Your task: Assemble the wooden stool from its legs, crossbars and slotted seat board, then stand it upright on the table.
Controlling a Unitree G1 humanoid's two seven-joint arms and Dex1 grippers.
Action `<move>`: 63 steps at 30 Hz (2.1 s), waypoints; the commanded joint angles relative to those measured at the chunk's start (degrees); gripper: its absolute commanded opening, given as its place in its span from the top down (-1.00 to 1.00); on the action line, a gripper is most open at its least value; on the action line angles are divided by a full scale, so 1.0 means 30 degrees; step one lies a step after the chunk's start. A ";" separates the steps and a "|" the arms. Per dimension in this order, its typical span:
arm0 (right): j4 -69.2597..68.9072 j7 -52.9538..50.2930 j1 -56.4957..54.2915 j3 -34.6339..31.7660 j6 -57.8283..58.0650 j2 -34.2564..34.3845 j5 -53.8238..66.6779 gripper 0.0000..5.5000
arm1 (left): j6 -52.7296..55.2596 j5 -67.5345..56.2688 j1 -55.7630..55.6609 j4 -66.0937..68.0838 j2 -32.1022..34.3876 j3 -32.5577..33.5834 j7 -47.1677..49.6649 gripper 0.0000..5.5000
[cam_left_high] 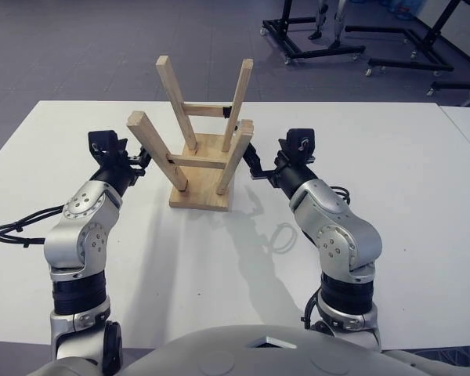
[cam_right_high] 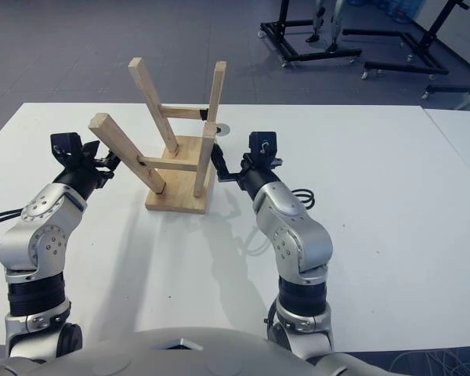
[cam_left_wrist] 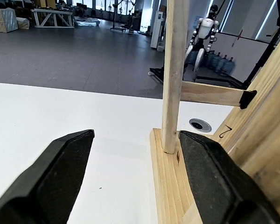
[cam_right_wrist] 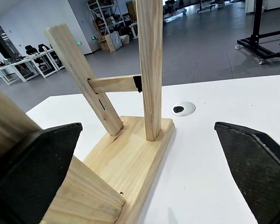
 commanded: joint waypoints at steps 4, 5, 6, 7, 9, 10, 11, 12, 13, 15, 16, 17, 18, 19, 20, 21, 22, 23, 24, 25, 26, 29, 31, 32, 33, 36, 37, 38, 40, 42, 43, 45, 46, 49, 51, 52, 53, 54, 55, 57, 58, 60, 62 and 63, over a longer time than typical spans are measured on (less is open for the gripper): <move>0.1558 0.2092 -0.1086 -0.2911 -0.0192 -0.3700 0.0179 -0.91 | 0.0138 -0.0351 -0.0900 0.0291 0.0709 0.0046 -0.1337 -0.23; 0.1789 0.2120 -0.1728 -0.3636 -0.0096 -0.3886 0.0490 -0.91 | 0.0059 -0.0265 -0.0906 0.0434 0.0820 0.0145 -0.1413 -0.23; 0.2240 0.2159 -0.2872 -0.4492 -0.0123 -0.4210 0.0813 -0.91 | -0.0019 -0.0188 -0.0850 0.0518 0.0935 0.0279 -0.1470 -0.23; 0.2638 0.2121 -0.4177 -0.5393 0.0184 -0.4511 0.1325 -0.91 | -0.0078 -0.0126 -0.0855 0.0618 0.1034 0.0384 -0.1512 -0.23; 0.2981 0.1657 -0.6586 -0.6767 0.1125 -0.4446 0.2544 -0.91 | -0.0157 -0.0088 -0.0731 0.0643 0.1140 0.0616 -0.1545 -0.23; 0.3062 0.1039 -0.8243 -0.7236 0.1638 -0.4014 0.3168 -0.91 | -0.0229 -0.0060 -0.0665 0.0708 0.1150 0.0679 -0.1561 -0.23; 0.3197 0.0285 -0.9820 -0.7647 0.2109 -0.3529 0.3628 -0.91 | -0.0283 -0.0041 -0.0619 0.0765 0.1149 0.0723 -0.1578 -0.23; 0.3504 -0.0463 -1.1514 -0.7709 0.2669 -0.3163 0.3797 -0.91 | -0.0354 -0.0004 -0.0552 0.0812 0.1134 0.0787 -0.1566 -0.23; 0.3804 -0.1383 -1.3195 -0.7629 0.3173 -0.2582 0.3830 -0.91 | -0.0408 0.0016 -0.0534 0.0867 0.1093 0.0855 -0.1530 -0.23; 0.3679 -0.2478 -1.4648 -0.6884 0.3897 -0.1532 0.3755 -0.91 | -0.0488 0.0080 -0.0555 0.0928 0.1027 0.0867 -0.1493 -0.23; 0.3282 -0.2780 -1.4581 -0.6142 0.4062 -0.0929 0.3630 -0.91 | -0.0536 0.0086 -0.0533 0.0915 0.0966 0.0888 -0.1452 -0.23; 0.3026 -0.2951 -1.4473 -0.5630 0.4180 -0.0564 0.3551 -0.91 | -0.0581 0.0092 -0.0498 0.0898 0.0907 0.0892 -0.1412 -0.23; 0.2994 -0.3004 -1.4684 -0.5121 0.4184 -0.0527 0.3358 -0.91 | -0.0643 0.0103 -0.0401 0.0863 0.0852 0.0886 -0.1389 -0.23; 0.3128 -0.3029 -1.5156 -0.4913 0.4246 -0.0609 0.3248 -0.91 | -0.0702 0.0124 -0.0263 0.0808 0.0794 0.0876 -0.1352 -0.23; 0.3348 -0.2959 -1.5812 -0.4634 0.4313 -0.0960 0.3023 -0.91 | -0.0752 0.0148 -0.0135 0.0769 0.0777 0.0858 -0.1346 -0.23; 0.3487 -0.2912 -1.6287 -0.4532 0.4385 -0.1155 0.2923 -0.91 | -0.0796 0.0160 -0.0028 0.0739 0.0767 0.0850 -0.1330 -0.23; 0.3564 -0.2804 -1.6584 -0.4414 0.4406 -0.1372 0.2830 -0.91 | -0.0826 0.0164 0.0030 0.0731 0.0771 0.0848 -0.1315 -0.23; 0.3587 -0.2725 -1.6823 -0.4345 0.4399 -0.1522 0.2761 -0.91 | -0.0841 0.0157 0.0055 0.0735 0.0783 0.0852 -0.1311 -0.23; 0.3591 -0.2646 -1.6993 -0.4269 0.4372 -0.1674 0.2683 -0.91 | -0.0838 0.0150 0.0078 0.0710 0.0774 0.0854 -0.1287 -0.23; 0.3621 -0.2586 -1.7121 -0.4215 0.4336 -0.1785 0.2620 -0.91 | -0.0837 0.0137 0.0089 0.0695 0.0762 0.0859 -0.1268 -0.23; 0.3719 -0.2564 -1.7222 -0.4274 0.4320 -0.1762 0.2615 -0.91 | -0.0822 0.0128 0.0126 0.0642 0.0742 0.0868 -0.1238 -0.23; 0.4286 -0.2412 -1.6685 -0.4462 0.3873 -0.1065 0.2782 -0.91 | -0.0785 0.0142 0.0135 0.0595 0.0703 0.0826 -0.1171 -0.23; 0.4657 -0.2238 -1.5284 -0.4170 0.3315 -0.0495 0.2702 -0.91 | -0.0764 0.0180 0.0076 0.0637 0.0673 0.0711 -0.1156 -0.23; 0.4861 -0.2080 -1.4215 -0.3854 0.3024 -0.0247 0.2568 -0.91 | -0.0791 0.0211 0.0120 0.0647 0.0648 0.0633 -0.1167 -0.23; 0.5080 -0.1940 -1.3192 -0.3596 0.2778 0.0017 0.2460 -0.91 | -0.0801 0.0220 0.0177 0.0648 0.0614 0.0588 -0.1153 -0.23; 0.5771 -0.1192 -0.9237 -0.1875 0.1506 0.0109 0.1591 -0.91 | -0.0904 0.0256 0.0377 0.0689 0.0423 0.0405 -0.1121 -0.23; 0.6096 -0.0838 -0.7953 -0.1251 0.0982 0.0067 0.1287 -0.91 | -0.0939 0.0263 0.0432 0.0729 0.0335 0.0354 -0.1111 -0.23; 0.6460 -0.0446 -0.6852 -0.0521 0.0292 -0.0063 0.0872 -0.91 | -0.1008 0.0297 0.0533 0.0749 0.0234 0.0309 -0.1084 -0.23; 0.6737 -0.0177 -0.6353 -0.0389 -0.0350 0.0118 0.0804 -0.91 | -0.1105 0.0350 0.0649 0.0833 0.0086 0.0286 -0.1070 -0.23; 0.6684 -0.0208 -0.7624 -0.1312 -0.0446 0.0107 0.1193 -0.91 | -0.1164 0.0363 0.0669 0.0914 0.0075 0.0359 -0.1086 -0.23; 0.6644 -0.0295 -0.8447 -0.1985 -0.0329 0.0059 0.1548 -0.91 | -0.1183 0.0353 0.0649 0.0959 0.0097 0.0407 -0.1099 -0.23; 0.6505 -0.0452 -0.9884 -0.3025 -0.0005 -0.0288 0.2037 -0.91 | -0.1242 0.0363 0.0564 0.1089 0.0135 0.0427 -0.1149 -0.23; 0.6395 -0.0484 -1.0679 -0.3417 0.0112 -0.0617 0.2154 -0.91 | -0.1279 0.0375 0.0503 0.1171 0.0135 0.0407 -0.1180 -0.23; 0.6326 -0.0486 -1.2706 -0.4328 0.0548 -0.1328 0.2410 -0.91 | -0.1410 0.0419 0.0578 0.1192 0.0096 0.0411 -0.1162 -0.23; 0.6035 -0.0487 -1.3909 -0.5057 0.1374 -0.1819 0.2954 -0.91 | -0.1470 0.0427 0.0571 0.1263 0.0114 0.0409 -0.1185 -0.23; 0.5827 -0.0492 -1.4502 -0.5405 0.1877 -0.1985 0.3350 -0.91 | -0.1501 0.0430 0.0569 0.1299 0.0123 0.0410 -0.1196 -0.23; 0.5648 -0.0506 -1.5009 -0.5719 0.2378 -0.1983 0.3855 -0.91 | -0.1528 0.0437 0.0577 0.1312 0.0118 0.0403 -0.1189 -0.23; 0.5482 -0.0514 -1.5355 -0.5931 0.2826 -0.1841 0.4339 -0.91 | -0.1548 0.0436 0.0584 0.1318 0.0114 0.0403 -0.1183 -0.23; 0.5256 -0.0557 -1.5366 -0.5967 0.3233 -0.1514 0.4754 -0.91 | -0.1574 0.0443 0.0591 0.1328 0.0101 0.0394 -0.1167 -0.23; 0.4756 -0.0767 -1.4282 -0.5619 0.3917 -0.0633 0.5294 -0.91 | -0.1607 0.0450 0.0577 0.1356 0.0079 0.0354 -0.1156 -0.23; 0.4440 -0.0805 -1.3030 -0.5020 0.4156 -0.0191 0.5322 -0.91 | -0.1610 0.0460 0.0606 0.1316 0.0067 0.0328 -0.1140 -0.23; 0.3956 -0.0802 -1.0426 -0.3723 0.4343 0.0396 0.5099 -0.91 | -0.1613 0.0463 0.0661 0.1276 0.0074 0.0303 -0.1146 -0.23; 0.3960 -0.0496 -0.7763 -0.2200 0.3870 0.0481 0.4458 -0.91 | -0.1614 0.0461 0.0675 0.1292 0.0089 0.0290 -0.1161 -0.23; 0.4415 -0.0207 -0.6507 -0.1203 0.3233 0.0276 0.3859 -0.91 | -0.1608 0.0458 0.0684 0.1278 0.0061 0.0270 -0.1146 -0.23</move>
